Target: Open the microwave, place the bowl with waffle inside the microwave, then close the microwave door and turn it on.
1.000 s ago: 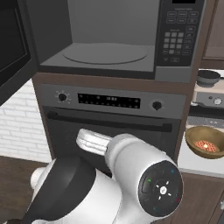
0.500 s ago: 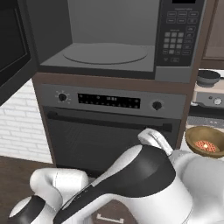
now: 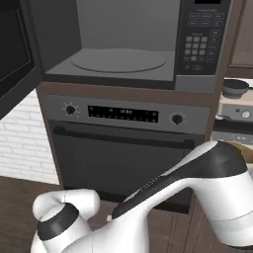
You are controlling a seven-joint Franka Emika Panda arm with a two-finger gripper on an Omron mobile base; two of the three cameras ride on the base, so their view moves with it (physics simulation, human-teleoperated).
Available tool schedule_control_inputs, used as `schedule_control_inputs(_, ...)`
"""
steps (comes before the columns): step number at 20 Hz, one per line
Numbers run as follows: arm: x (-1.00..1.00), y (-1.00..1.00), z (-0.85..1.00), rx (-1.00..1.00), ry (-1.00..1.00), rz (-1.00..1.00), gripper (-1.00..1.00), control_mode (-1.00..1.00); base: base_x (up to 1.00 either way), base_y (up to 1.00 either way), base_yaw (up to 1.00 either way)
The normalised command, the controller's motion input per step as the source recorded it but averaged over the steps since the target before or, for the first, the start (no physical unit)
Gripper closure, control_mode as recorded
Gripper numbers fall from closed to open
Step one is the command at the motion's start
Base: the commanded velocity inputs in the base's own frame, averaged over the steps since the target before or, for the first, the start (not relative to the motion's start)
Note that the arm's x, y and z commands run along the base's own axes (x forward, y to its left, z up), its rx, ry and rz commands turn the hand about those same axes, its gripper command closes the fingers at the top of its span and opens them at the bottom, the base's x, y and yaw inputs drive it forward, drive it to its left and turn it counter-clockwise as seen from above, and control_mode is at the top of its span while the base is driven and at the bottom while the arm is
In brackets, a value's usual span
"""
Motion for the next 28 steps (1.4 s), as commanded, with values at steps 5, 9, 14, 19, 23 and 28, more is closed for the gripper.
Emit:
schedule_control_inputs(5,1.0,-0.49,-0.49,0.1,0.2,-0.15,-1.0,-1.0,0.0,0.0,0.0)
schedule_control_inputs(9,0.9,-0.82,-0.75,0.23,0.14,-0.18,-1.0,-1.0,0.0,0.0,0.0)
schedule_control_inputs(14,0.82,-0.65,-0.81,0.23,0.01,-0.17,-1.0,-1.0,0.0,0.0,0.0)
schedule_control_inputs(19,0.14,-0.27,-0.14,0.08,0.02,-0.04,-1.0,-1.0,0.0,0.0,0.0)
schedule_control_inputs(23,0.04,-0.1,-0.07,0.05,0.05,-0.01,-1.0,-1.0,0.0,0.0,0.0)
schedule_control_inputs(28,0.24,-0.07,-0.35,0.07,0.04,-0.09,-1.0,-1.0,0.0,0.0,0.0)
